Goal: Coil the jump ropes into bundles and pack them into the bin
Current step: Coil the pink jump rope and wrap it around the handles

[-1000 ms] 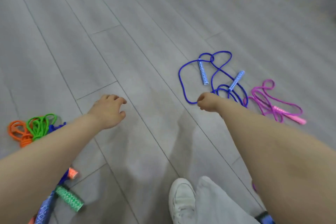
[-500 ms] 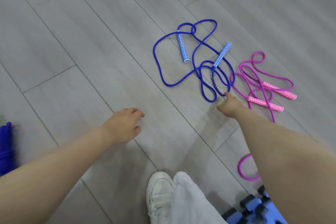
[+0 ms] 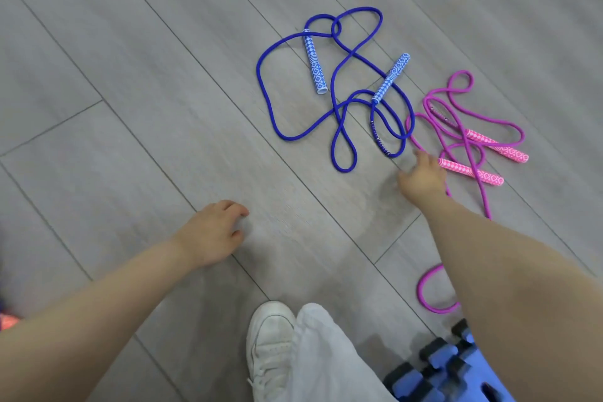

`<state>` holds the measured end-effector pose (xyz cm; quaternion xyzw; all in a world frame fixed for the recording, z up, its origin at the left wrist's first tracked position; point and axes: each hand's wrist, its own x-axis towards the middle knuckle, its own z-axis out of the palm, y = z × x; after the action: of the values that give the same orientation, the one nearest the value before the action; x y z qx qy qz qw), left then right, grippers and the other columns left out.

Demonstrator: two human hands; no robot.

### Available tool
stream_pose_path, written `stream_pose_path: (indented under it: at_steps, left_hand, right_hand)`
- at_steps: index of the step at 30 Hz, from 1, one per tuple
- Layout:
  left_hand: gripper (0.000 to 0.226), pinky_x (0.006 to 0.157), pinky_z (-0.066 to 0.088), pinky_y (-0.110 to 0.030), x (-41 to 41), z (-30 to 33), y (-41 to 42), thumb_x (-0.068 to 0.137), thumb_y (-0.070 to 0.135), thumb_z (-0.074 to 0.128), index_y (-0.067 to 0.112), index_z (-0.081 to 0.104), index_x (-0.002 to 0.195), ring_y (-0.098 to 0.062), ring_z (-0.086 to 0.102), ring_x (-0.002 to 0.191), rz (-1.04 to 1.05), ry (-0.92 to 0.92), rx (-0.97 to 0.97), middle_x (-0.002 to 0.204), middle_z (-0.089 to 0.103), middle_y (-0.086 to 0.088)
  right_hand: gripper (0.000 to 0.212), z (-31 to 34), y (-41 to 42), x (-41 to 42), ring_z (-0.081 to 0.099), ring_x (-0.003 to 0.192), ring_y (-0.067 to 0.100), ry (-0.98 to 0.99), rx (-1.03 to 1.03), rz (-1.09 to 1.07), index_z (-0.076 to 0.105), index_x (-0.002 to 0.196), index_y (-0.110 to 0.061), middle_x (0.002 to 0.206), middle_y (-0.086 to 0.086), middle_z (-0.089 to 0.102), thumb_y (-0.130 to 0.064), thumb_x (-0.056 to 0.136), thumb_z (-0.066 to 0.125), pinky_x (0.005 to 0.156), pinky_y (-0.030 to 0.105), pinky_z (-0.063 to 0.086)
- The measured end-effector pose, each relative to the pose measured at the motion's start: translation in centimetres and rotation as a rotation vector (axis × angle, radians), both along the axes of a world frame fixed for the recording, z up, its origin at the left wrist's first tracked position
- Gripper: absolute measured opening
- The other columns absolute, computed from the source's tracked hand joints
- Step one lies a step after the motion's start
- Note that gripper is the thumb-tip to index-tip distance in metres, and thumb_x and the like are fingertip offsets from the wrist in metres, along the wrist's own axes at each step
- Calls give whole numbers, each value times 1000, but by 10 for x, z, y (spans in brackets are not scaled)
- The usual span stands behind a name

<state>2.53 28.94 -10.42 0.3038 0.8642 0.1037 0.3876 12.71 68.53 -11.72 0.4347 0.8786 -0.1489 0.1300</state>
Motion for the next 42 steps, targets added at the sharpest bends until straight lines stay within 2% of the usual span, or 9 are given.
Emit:
stream_pose_path:
  at_steps: [4,8,13,16,22,27,32,39,42]
  left_hand:
    - [44,107,37,-35,5,-7,-4,89,27,54,18,52,133,-25,50,123,30,2,55,136,50,-3]
    - [55,104,41,-39,5,-13,-7,78,35,43,15,56,128,-27,54,118,51,-18,76,130,54,-5]
    - [50,103,41,-36,2,-11,-3,80,29,47,14,58,126,-28,55,116,83,-5,90,127,56,-6]
    - [56,104,41,-36,0,-8,0,76,34,40,16,57,127,-25,55,116,83,-21,73,127,55,-4]
    - [51,101,40,-31,-6,-7,0,80,31,43,16,57,126,-24,55,115,82,-26,75,125,55,-3]
    - [39,99,38,-27,-15,8,-12,88,26,50,17,56,125,-25,54,115,129,-47,56,125,55,-4]
    - [28,81,40,-21,-41,45,-44,96,19,54,13,57,123,-15,56,100,555,-181,114,118,62,-4]
    - [18,76,54,-29,-36,97,-107,98,31,54,15,63,100,-16,68,75,1056,-674,195,88,71,-4]
    - [7,72,54,-26,-27,99,-130,94,10,59,13,65,97,-12,65,67,1112,-564,189,80,68,-5]
  right_hand:
    - [80,2,53,9,21,143,42,-277,3,15,15,154,-14,159,16,16,-22,89,60,116,49,22]
    - [48,-7,58,-5,47,125,41,-287,94,136,50,133,-10,135,21,50,-20,87,61,107,46,38]
    - [40,-17,3,-55,60,96,30,96,-178,-204,63,96,-10,93,13,61,-48,85,54,85,36,45]
    - [65,-19,-25,-89,54,105,23,303,-376,-346,47,128,-12,109,3,54,-50,79,67,96,39,46]
    - [25,-7,-78,-124,60,108,32,-83,-309,131,57,105,-10,110,13,64,-24,86,65,79,32,43]
    - [21,11,-146,-120,61,100,28,-247,-253,510,59,94,-18,105,8,64,-35,83,65,74,30,44]
    - [22,46,-229,-123,55,68,19,-336,-624,827,50,66,-18,73,3,59,-23,81,65,59,25,43]
    - [12,96,-339,-119,59,70,16,-423,-1006,990,58,79,-24,75,2,62,-19,87,66,63,29,56]
    - [4,109,-358,-116,58,69,12,-382,-979,1007,61,89,-25,76,-2,63,-25,89,65,60,26,52]
